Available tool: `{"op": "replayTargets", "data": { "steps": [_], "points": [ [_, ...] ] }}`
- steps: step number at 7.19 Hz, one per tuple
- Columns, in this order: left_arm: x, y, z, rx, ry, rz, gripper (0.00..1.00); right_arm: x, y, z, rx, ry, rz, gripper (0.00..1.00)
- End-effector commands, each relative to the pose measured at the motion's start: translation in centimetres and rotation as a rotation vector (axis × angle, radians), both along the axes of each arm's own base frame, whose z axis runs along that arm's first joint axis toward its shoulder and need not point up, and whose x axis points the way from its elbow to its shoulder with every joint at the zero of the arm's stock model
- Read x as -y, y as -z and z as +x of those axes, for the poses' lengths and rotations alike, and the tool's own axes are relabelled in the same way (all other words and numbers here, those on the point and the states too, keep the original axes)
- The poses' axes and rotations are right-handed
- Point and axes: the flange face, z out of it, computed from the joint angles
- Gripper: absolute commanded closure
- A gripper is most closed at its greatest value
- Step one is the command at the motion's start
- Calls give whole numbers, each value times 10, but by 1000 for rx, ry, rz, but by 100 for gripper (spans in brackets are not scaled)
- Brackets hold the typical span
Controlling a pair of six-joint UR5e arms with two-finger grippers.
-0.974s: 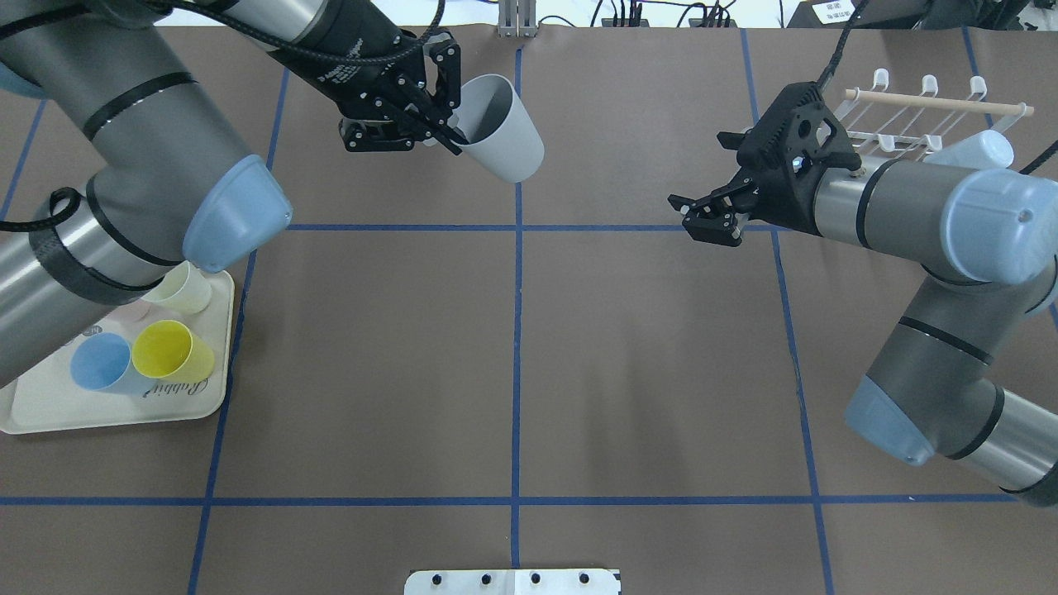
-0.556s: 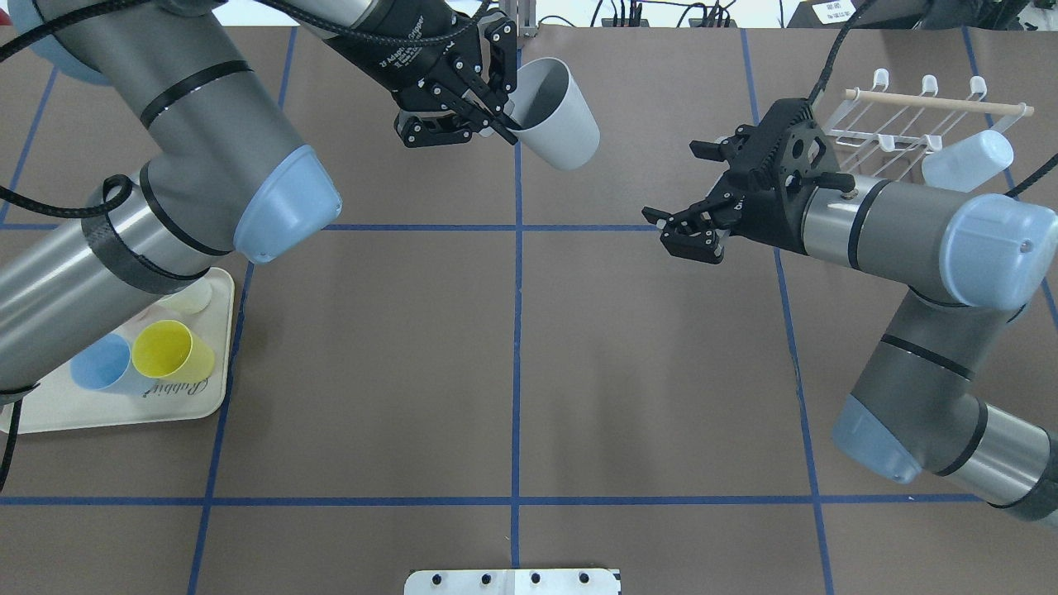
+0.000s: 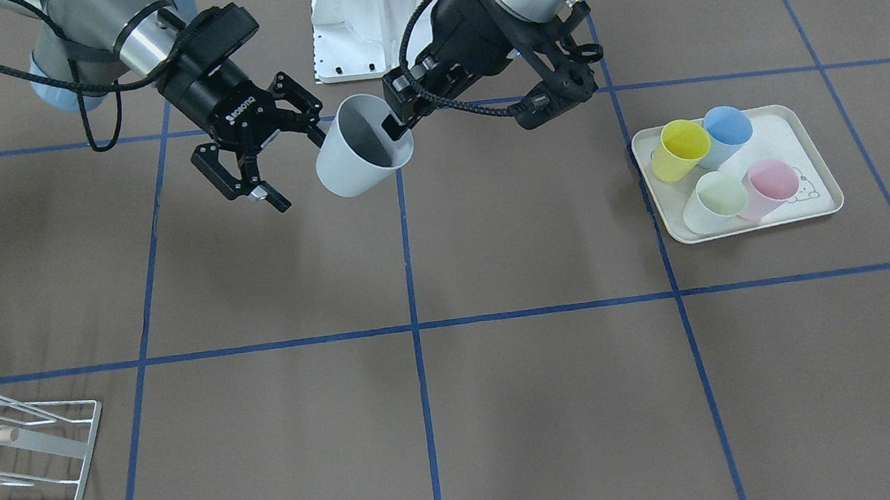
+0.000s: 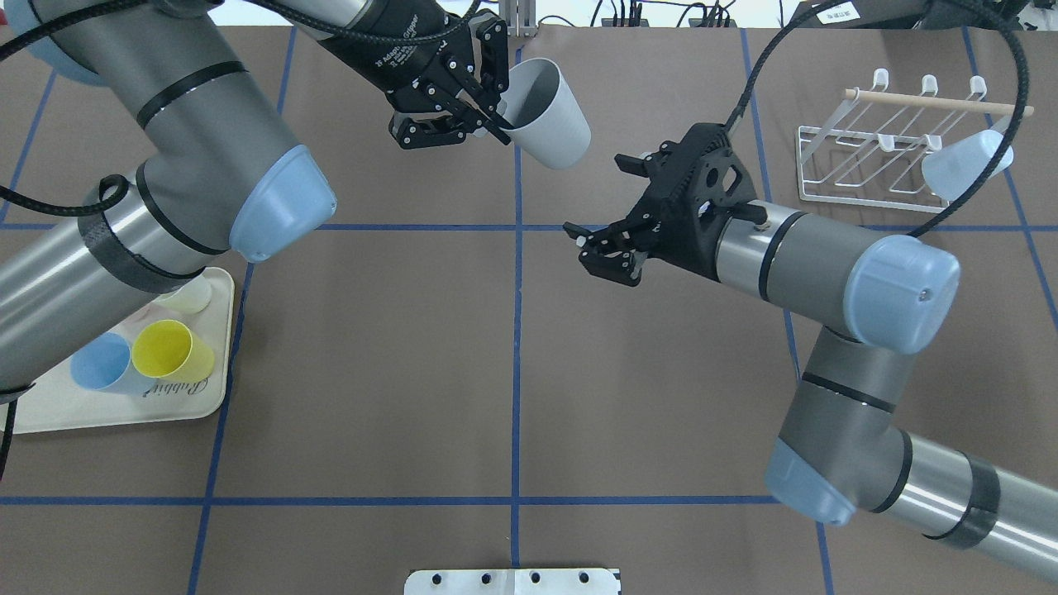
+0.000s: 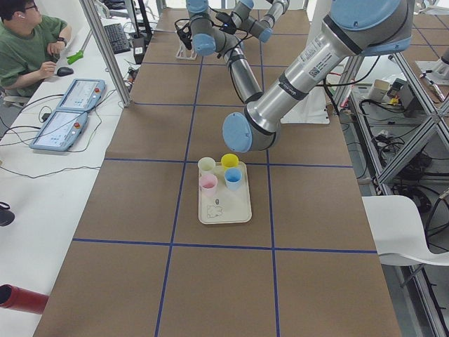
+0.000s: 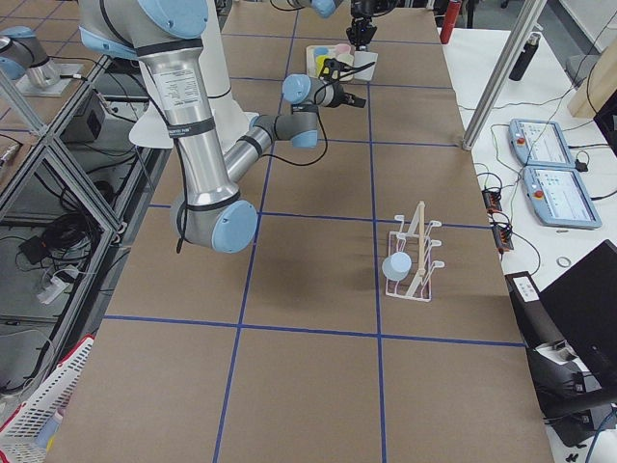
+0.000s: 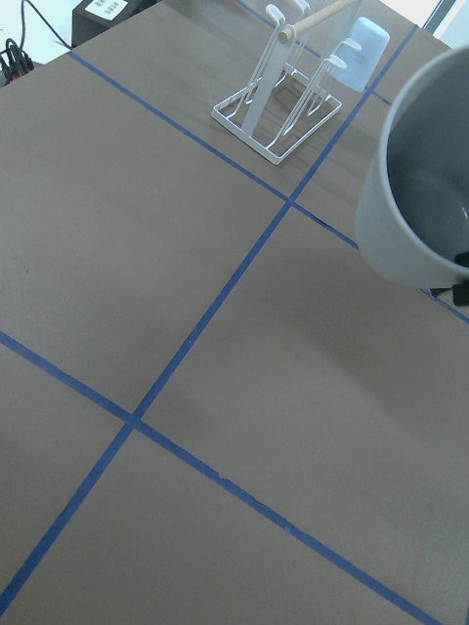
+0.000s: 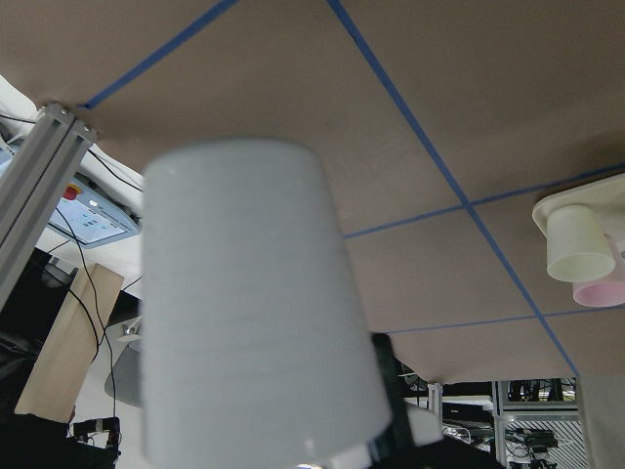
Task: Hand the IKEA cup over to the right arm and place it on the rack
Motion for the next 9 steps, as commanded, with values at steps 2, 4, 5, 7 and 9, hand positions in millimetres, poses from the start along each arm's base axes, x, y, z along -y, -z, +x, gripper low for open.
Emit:
{"op": "replayTargets", "data": {
  "steps": [2, 4, 5, 7, 9],
  "points": [
    [-4, -19, 3, 13, -9, -47, 100, -11, 15, -23, 7, -8, 15, 1],
    [-10, -23, 1, 4, -68, -62, 100, -4, 11, -15, -5, -27, 20, 1],
    [-10, -24, 4, 7, -71, -66, 100, -1, 10, -14, -9, -32, 23, 1],
    [-8, -26, 7, 10, -71, -69, 100, -1, 12, -12, -7, -34, 25, 1],
    [-9, -24, 9, 9, -76, -68, 100, -2, 16, -10, 0, -34, 30, 1]
  ]
}}
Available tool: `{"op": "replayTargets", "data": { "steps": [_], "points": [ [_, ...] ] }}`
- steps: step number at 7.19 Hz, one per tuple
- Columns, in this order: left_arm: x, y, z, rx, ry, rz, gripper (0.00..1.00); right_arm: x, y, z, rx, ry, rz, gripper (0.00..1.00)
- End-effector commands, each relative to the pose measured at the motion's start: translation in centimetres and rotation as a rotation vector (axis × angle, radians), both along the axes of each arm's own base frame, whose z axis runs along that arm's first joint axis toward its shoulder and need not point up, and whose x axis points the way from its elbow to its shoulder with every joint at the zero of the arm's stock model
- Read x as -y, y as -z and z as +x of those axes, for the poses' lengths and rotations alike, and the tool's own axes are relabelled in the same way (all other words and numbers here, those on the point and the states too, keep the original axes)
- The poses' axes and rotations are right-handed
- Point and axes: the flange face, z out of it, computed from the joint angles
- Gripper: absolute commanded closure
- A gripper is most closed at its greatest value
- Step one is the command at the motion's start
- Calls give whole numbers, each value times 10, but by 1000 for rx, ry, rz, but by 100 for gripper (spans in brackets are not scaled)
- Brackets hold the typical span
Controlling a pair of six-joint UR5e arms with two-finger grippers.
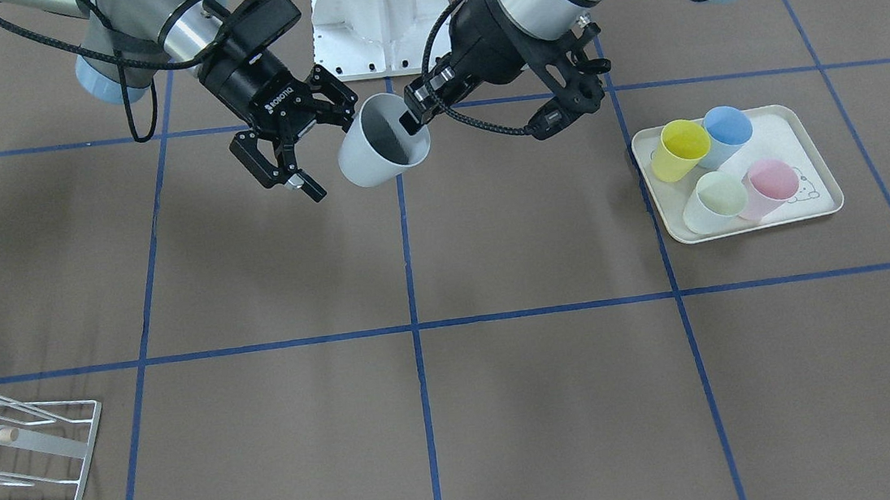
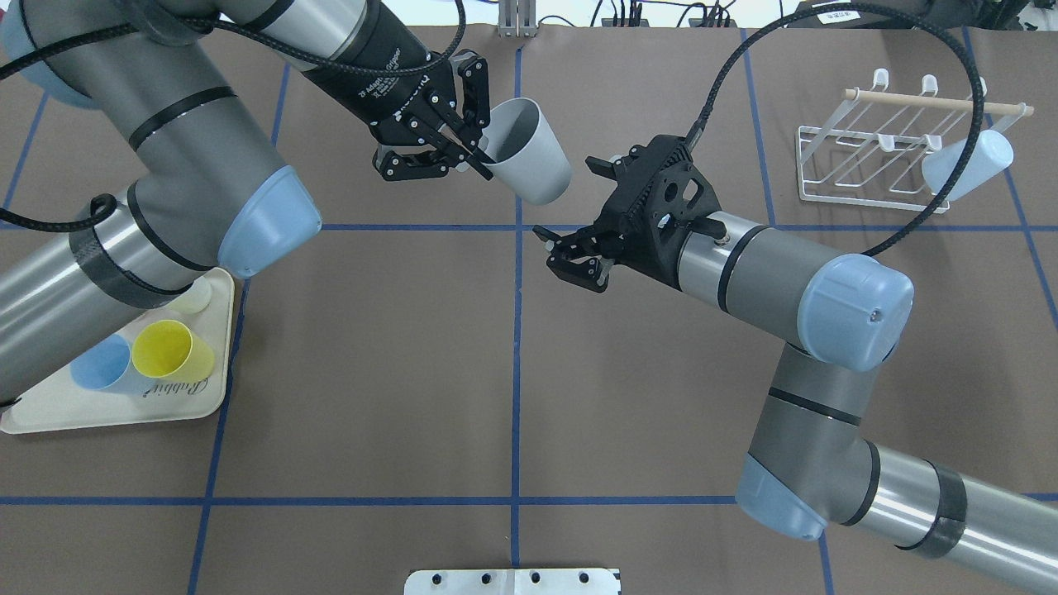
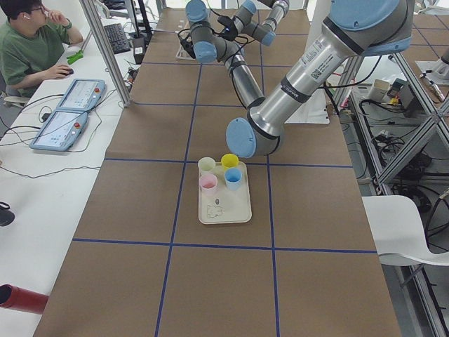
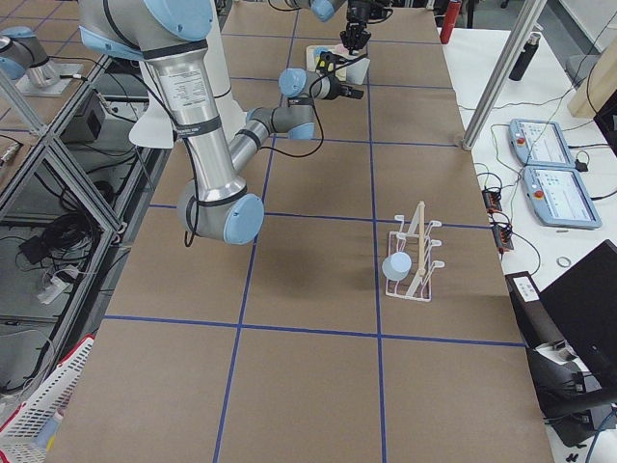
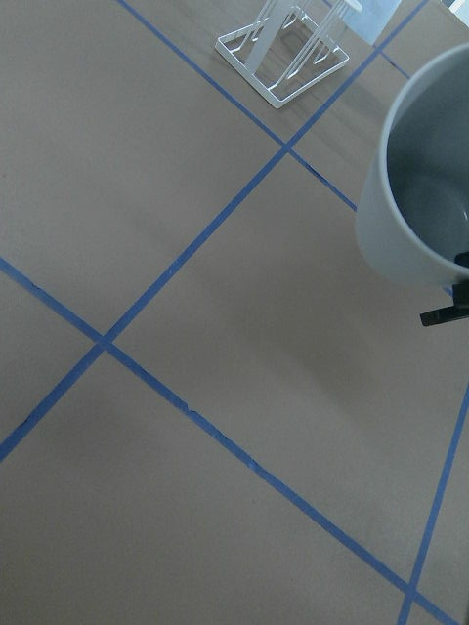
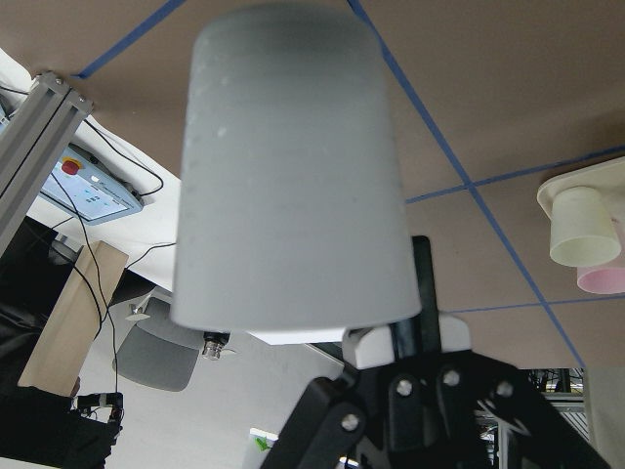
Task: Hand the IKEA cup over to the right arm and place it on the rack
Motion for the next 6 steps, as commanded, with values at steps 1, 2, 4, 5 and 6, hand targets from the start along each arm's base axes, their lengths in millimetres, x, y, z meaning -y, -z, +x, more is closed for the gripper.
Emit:
{"op": "replayTargets", "data": {
  "steps": [1, 2, 4, 5, 6],
  "points": [
    [-1, 1, 2, -1, -5, 3, 100, -1, 3, 1, 6, 0, 4, 1],
    [-2, 2, 2, -3, -6, 5, 100, -1, 4, 1, 10, -3, 4, 1],
    [-6, 4, 5, -6, -14, 9, 100, -5, 6, -3, 14, -13, 3, 1],
    [-7, 4, 7, -6, -18, 12, 100, -7, 6, -4, 18, -10, 5, 1],
    [-7, 4, 5, -8, -19, 20, 100, -8, 6, -5, 23, -7, 6, 1]
  ]
}}
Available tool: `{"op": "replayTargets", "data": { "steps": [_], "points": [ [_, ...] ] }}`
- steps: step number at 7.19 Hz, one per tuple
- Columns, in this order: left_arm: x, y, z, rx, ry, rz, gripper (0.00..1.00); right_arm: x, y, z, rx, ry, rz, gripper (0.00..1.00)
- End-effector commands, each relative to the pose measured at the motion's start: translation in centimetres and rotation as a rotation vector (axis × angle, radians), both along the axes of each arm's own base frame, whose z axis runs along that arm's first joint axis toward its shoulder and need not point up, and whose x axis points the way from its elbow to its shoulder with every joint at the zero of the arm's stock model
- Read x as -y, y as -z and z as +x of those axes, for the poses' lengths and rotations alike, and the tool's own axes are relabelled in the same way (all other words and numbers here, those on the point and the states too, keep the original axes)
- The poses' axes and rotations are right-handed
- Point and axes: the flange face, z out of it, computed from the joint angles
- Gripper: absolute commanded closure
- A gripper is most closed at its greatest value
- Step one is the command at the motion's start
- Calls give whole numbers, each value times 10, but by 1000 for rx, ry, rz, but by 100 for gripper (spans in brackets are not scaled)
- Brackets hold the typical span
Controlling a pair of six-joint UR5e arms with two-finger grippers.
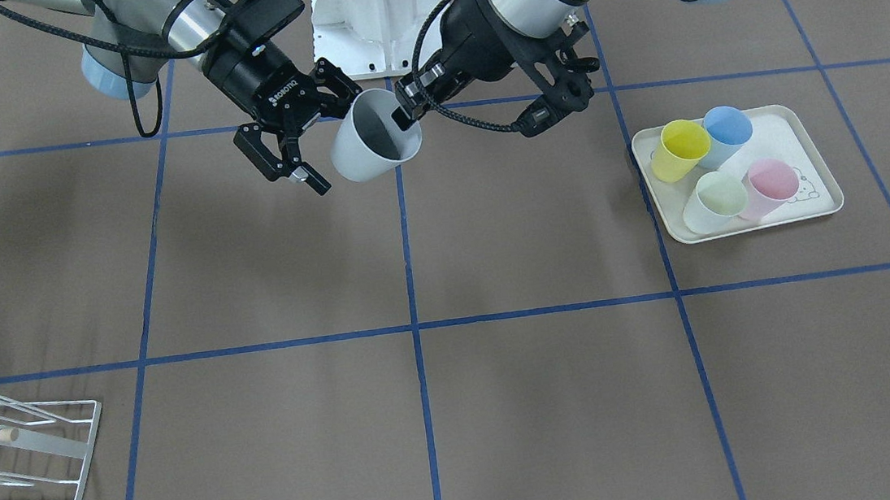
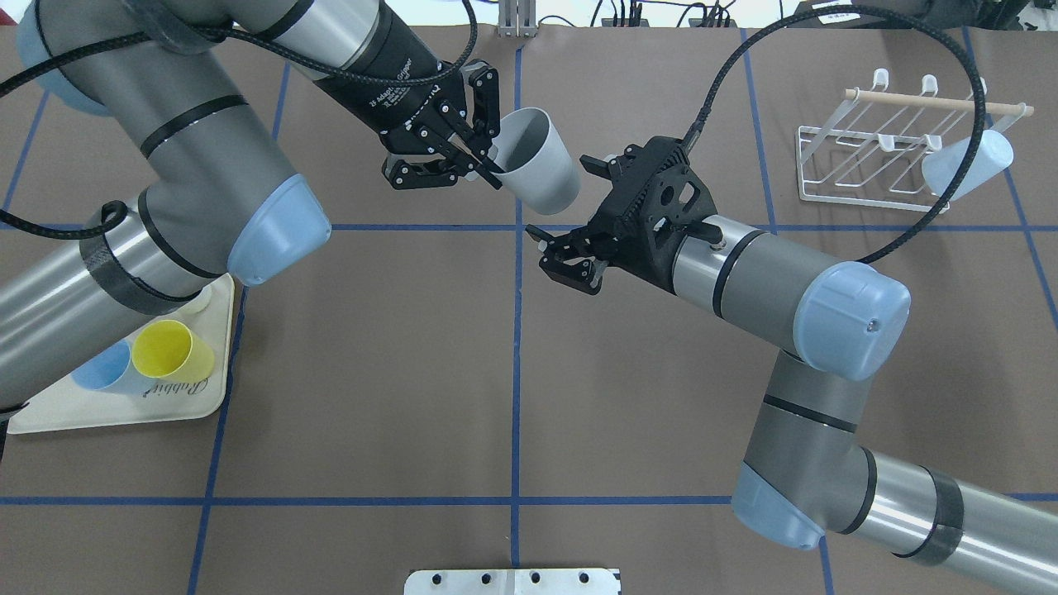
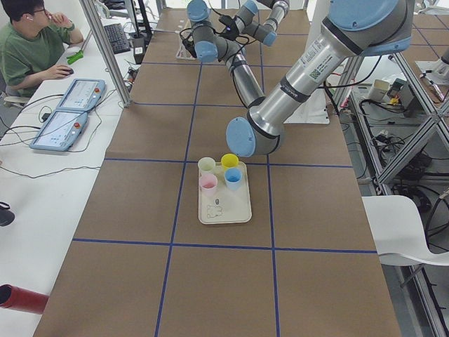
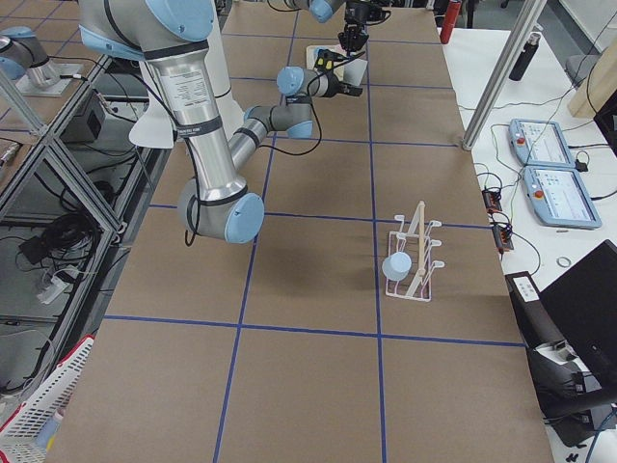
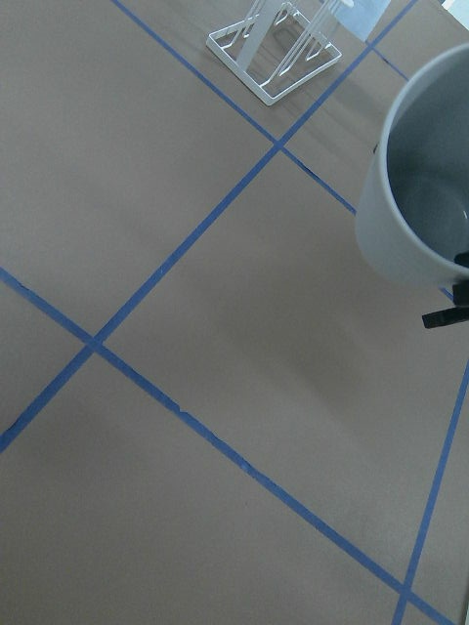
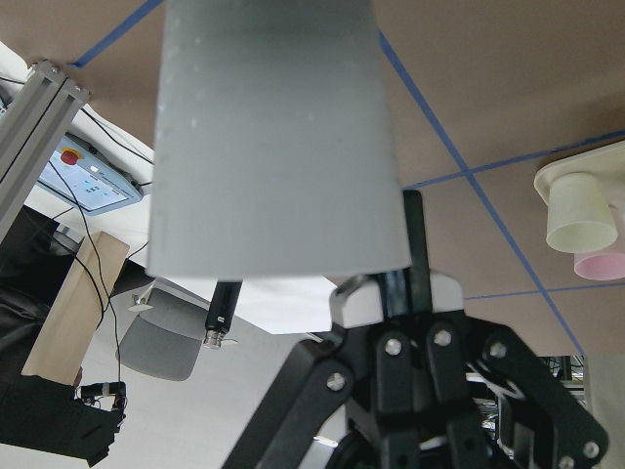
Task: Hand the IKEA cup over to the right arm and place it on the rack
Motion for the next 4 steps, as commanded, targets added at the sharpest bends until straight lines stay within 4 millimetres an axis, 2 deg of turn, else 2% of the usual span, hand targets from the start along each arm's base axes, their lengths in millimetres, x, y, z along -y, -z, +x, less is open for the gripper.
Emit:
{"op": "replayTargets", "data": {
  "steps": [1, 3, 4],
  "points": [
    [-4, 3, -5, -12, -17, 10, 100, -4, 1, 0, 16, 4, 7, 1],
    [4, 5, -38, -57, -83, 9, 100, -12, -21, 11, 86, 9, 45, 1],
    [5, 2, -38, -70, -106, 15, 100, -13, -17, 13, 107, 9, 54, 1]
  ]
}}
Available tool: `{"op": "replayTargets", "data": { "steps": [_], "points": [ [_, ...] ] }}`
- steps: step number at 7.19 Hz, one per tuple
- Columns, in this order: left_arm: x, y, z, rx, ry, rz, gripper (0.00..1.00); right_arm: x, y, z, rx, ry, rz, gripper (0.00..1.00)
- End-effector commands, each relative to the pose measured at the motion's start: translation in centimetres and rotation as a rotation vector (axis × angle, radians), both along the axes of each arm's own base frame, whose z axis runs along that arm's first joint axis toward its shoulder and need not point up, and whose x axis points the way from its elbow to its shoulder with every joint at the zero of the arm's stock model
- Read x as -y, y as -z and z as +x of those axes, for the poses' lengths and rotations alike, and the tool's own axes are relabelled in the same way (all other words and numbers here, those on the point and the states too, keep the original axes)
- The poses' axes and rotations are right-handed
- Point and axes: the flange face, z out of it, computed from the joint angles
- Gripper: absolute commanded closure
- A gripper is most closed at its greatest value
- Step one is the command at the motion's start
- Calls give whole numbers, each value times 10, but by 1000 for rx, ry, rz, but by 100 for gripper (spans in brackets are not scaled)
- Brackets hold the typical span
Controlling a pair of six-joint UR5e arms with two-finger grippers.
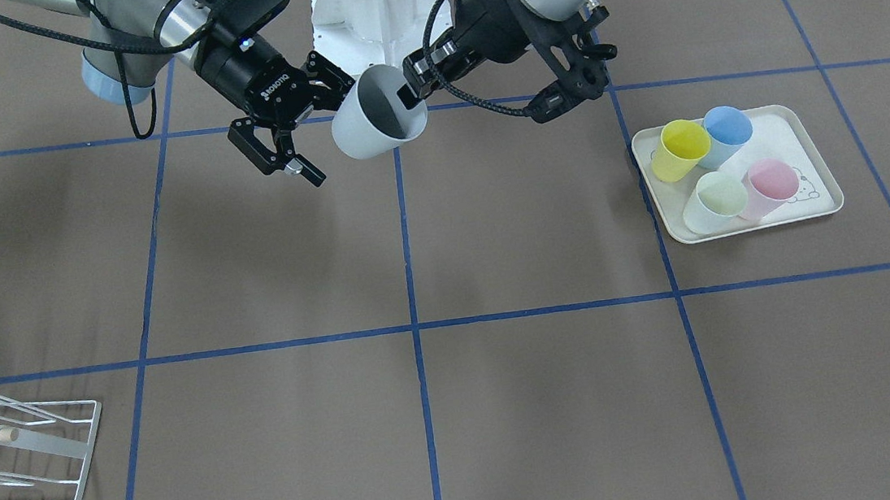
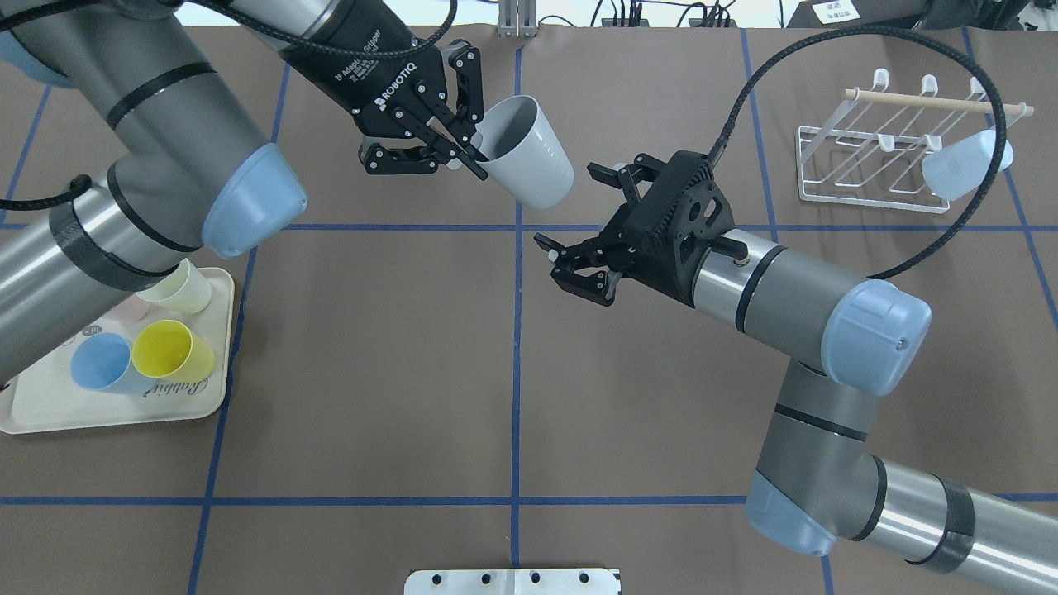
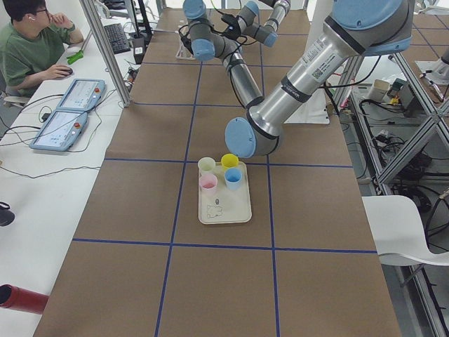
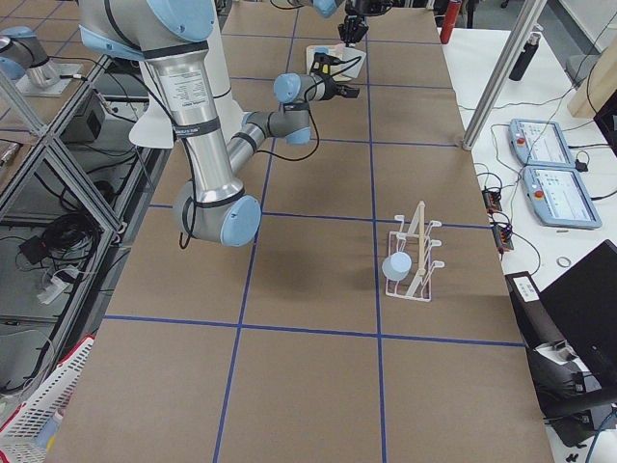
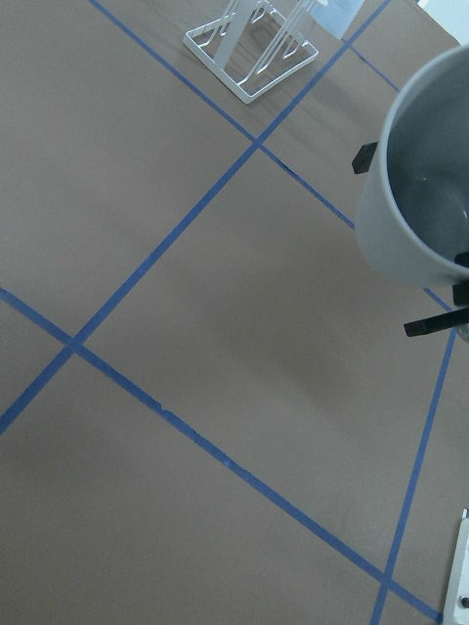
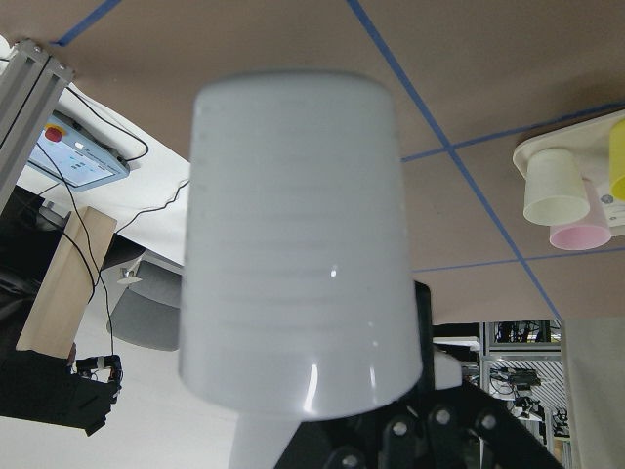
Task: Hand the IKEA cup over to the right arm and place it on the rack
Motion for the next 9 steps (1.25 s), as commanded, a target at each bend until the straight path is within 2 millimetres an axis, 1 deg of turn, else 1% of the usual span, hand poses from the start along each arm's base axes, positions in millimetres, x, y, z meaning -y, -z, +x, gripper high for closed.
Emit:
{"op": "replayTargets", "data": {
  "steps": [1, 2, 5, 9],
  "points": [
    [0, -2, -5, -21, -40, 0, 100, -4, 0, 7, 55, 2, 26, 1],
    [0, -2, -5, -21, -41, -3, 100, -6, 0, 11, 72, 1, 34, 1],
    [1, -3, -2, -19, -43, -11, 100, -8, 7, 10, 91, -7, 35, 1],
    [-1, -1, 2, -20, -48, -10, 100, -13, 5, 3, 84, 0, 33, 1]
  ]
}}
